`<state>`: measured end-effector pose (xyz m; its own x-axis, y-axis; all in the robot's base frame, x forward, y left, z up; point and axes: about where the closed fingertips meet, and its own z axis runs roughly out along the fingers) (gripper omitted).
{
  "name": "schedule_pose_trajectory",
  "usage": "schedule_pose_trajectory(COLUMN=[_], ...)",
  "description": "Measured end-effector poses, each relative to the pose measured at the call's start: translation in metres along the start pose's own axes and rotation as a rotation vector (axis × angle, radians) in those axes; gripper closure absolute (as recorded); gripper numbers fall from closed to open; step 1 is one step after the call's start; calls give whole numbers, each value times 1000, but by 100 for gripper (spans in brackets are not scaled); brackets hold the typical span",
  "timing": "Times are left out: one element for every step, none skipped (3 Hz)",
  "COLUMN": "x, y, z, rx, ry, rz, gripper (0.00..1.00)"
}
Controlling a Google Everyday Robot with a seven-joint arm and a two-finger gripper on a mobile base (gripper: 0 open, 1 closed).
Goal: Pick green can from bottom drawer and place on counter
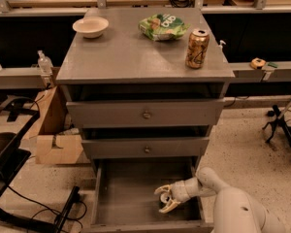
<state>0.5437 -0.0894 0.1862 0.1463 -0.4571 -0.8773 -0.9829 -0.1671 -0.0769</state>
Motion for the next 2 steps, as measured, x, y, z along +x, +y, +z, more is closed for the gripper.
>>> schedule_pose_trajectory(x=[-16, -84], y=[-5, -19], z=[-7, -52], rx=[-8, 33], ry=[0, -8], rz=[16, 83], gripper=[100, 100])
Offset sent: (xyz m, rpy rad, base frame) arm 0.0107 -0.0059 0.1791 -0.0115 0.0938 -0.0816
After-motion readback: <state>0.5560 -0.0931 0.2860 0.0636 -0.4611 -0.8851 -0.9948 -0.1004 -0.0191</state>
